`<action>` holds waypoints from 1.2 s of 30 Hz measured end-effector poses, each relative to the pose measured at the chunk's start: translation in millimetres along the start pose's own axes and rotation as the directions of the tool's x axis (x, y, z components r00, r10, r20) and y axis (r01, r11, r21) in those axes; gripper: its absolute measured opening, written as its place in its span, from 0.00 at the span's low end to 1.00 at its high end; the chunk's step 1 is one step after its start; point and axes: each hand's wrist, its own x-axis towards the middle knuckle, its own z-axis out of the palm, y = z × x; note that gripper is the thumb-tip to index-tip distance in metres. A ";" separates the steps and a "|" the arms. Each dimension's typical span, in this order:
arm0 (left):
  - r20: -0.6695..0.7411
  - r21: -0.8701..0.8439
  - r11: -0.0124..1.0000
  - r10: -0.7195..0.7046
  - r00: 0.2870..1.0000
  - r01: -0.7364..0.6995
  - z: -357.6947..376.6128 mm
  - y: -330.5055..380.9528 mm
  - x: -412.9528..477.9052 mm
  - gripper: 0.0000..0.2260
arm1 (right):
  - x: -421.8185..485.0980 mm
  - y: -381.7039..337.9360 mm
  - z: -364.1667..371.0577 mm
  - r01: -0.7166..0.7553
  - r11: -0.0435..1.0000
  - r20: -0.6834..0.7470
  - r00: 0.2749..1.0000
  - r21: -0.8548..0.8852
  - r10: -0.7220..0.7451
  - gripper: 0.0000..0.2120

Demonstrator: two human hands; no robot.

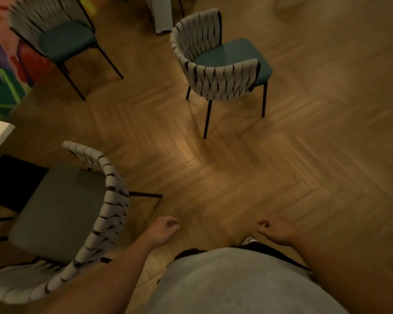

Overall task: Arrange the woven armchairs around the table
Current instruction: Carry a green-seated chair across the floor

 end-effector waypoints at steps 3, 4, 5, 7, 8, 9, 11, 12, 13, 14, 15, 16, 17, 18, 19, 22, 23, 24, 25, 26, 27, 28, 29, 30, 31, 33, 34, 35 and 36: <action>-0.044 -0.097 0.995 -0.003 0.999 -0.002 -2.8 30.7 13.5 0.14 | 13.1 15.8 -23.0 -0.018 1.000 0.015 1.000 0.013 0.017 0.17; -0.055 -0.134 0.991 -0.013 0.998 0.006 -5.3 39.2 17.6 0.13 | 17.8 17.9 -31.2 -0.021 1.000 0.022 1.000 0.022 0.021 0.17; -0.064 -0.163 0.987 -0.015 0.998 0.004 -8.1 47.6 22.8 0.13 | 23.8 19.1 -40.6 -0.023 0.999 0.032 0.999 0.023 0.022 0.18; -0.061 -0.170 0.985 -0.014 0.998 0.004 -15.0 59.9 27.0 0.13 | 33.6 15.8 -53.2 -0.025 0.999 0.044 0.999 0.022 0.024 0.18; -0.062 -0.164 0.986 -0.021 0.998 0.010 -20.1 64.7 32.4 0.14 | 41.9 12.3 -61.1 -0.021 1.000 0.052 0.998 0.022 0.019 0.18; -0.068 -0.161 0.987 -0.022 0.997 0.011 -25.9 66.8 39.5 0.14 | 49.9 6.7 -68.6 -0.018 1.000 0.064 0.998 0.025 0.016 0.19; -0.060 -0.182 0.983 -0.041 0.997 0.029 -41.7 68.6 53.4 0.14 | 69.9 -8.2 -83.4 -0.005 1.000 0.081 0.997 0.026 0.003 0.20; -0.054 -0.195 0.980 -0.057 0.997 0.045 -50.3 67.1 62.3 0.14 | 82.8 -16.2 -89.7 -0.010 1.000 0.088 0.996 0.029 0.007 0.21; -0.043 -0.195 0.979 -0.068 0.997 0.059 -59.3 64.9 73.3 0.14 | 96.3 -24.2 -95.4 -0.021 0.999 0.099 0.995 0.026 0.018 0.22; -0.033 -0.184 0.981 -0.075 0.997 0.067 -70.2 63.8 84.8 0.14 | 110.8 -34.0 -101.6 -0.032 0.999 0.104 0.994 0.018 0.030 0.22; -0.026 -0.170 0.983 -0.079 0.997 0.074 -81.6 63.4 96.7 0.14 | 124.2 -44.4 -108.0 -0.042 0.999 0.104 0.994 0.017 0.040 0.22; -0.018 -0.163 0.983 -0.088 0.996 0.084 -93.2 62.1 109.9 0.14 | 138.8 -54.8 -114.1 -0.052 0.998 0.099 0.994 0.026 0.049 0.22; -0.013 -0.158 0.983 -0.098 0.995 0.094 -106.1 60.1 124.1 0.14 | 152.7 -67.0 -120.4 -0.066 0.997 0.094 0.994 0.036 0.063 0.23; -0.006 -0.157 0.982 -0.110 0.994 0.108 -119.9 59.4 135.6 0.15 | 166.3 -79.5 -126.5 -0.079 0.996 0.086 0.993 0.043 0.076 0.23; -0.003 -0.152 0.981 -0.124 0.992 0.122 -135.2 60.0 144.9 0.15 | 177.5 -94.2 -134.0 -0.088 0.995 0.079 0.993 0.044 0.084 0.23; -0.020 -0.162 0.978 -0.139 0.990 0.134 -183.5 65.6 171.8 0.13 | 203.6 -142.4 -157.8 -0.079 0.994 0.047 0.996 0.073 0.076 0.20; -0.014 -0.149 0.980 -0.133 0.991 0.129 -202.2 69.7 179.8 0.12 | 212.3 -158.8 -166.9 -0.056 0.994 0.027 0.998 0.094 0.054 0.19; -0.014 -0.123 0.984 -0.133 0.991 0.130 -220.4 75.2 186.8 0.12 | 221.7 -172.0 -174.9 -0.026 0.992 -0.003 1.000 0.125 0.027 0.18; -0.013 -0.114 0.984 -0.139 0.990 0.136 -238.9 80.9 196.1 0.11 | 229.4 -184.7 -183.4 -0.003 0.989 -0.025 1.000 0.150 0.007 0.17; -0.020 -0.110 0.984 -0.140 0.990 0.137 -256.7 87.1 207.0 0.11 | 238.0 -196.7 -191.3 0.009 0.986 -0.036 0.999 0.167 -0.003 0.16; -0.036 -0.105 0.985 -0.141 0.989 0.137 -273.9 92.7 219.2 0.12 | 248.5 -206.9 -198.7 0.013 0.982 -0.042 0.999 0.187 -0.005 0.15; -0.043 -0.104 0.986 -0.137 0.990 0.132 -290.0 101.1 229.2 0.12 | 260.1 -215.8 -206.2 0.011 0.976 -0.043 0.999 0.215 -0.002 0.13; -0.041 -0.097 0.987 -0.132 0.990 0.127 -304.8 110.9 239.3 0.12 | 273.1 -223.5 -213.8 0.000 0.970 -0.043 0.999 0.243 0.010 0.11; -0.032 -0.088 0.989 -0.124 0.992 0.121 -318.2 121.8 249.8 0.12 | 287.1 -229.9 -221.2 -0.012 0.963 -0.049 0.998 0.269 0.026 0.10; -0.024 -0.073 0.991 -0.115 0.993 0.113 -328.9 131.6 261.6 0.12 | 300.8 -235.1 -229.1 -0.025 0.957 -0.052 0.998 0.290 0.042 0.11; -0.001 -0.036 0.993 -0.112 0.994 0.112 -346.7 153.8 284.6 0.13 | 327.1 -244.9 -244.9 -0.043 0.943 -0.049 0.997 0.331 0.062 0.10; 0.015 -0.007 0.994 -0.109 0.994 0.109 -354.0 165.6 296.4 0.14 | 339.9 -249.8 -253.5 -0.050 0.935 -0.046 0.996 0.351 0.070 0.09; 0.039 0.020 0.994 -0.108 0.993 0.107 -362.2 176.3 309.3 0.14 | 352.1 -255.4 -263.5 -0.056 0.926 -0.043 0.996 0.373 0.078 0.08; 0.061 0.043 0.994 -0.103 0.993 0.101 -370.1 187.4 323.0 0.14 | 365.1 -260.1 -273.1 -0.061 0.916 -0.038 0.996 0.397 0.083 0.07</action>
